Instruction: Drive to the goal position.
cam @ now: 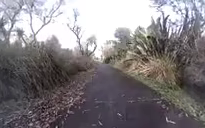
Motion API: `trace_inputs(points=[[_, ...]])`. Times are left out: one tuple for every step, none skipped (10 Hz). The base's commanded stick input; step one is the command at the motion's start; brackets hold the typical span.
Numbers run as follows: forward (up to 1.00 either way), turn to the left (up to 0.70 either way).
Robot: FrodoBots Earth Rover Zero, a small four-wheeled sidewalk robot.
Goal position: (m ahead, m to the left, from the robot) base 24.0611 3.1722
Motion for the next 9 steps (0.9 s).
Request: trace_inputs(points=[[0.85, -0.21], [0.85, -0.33], [0.85, -0.34], [0.85, -0.34], [0.85, -0.34], [0.85, -0.34], [0.85, -0.22], [0.85, 0.00], [0.85, 0.00]])
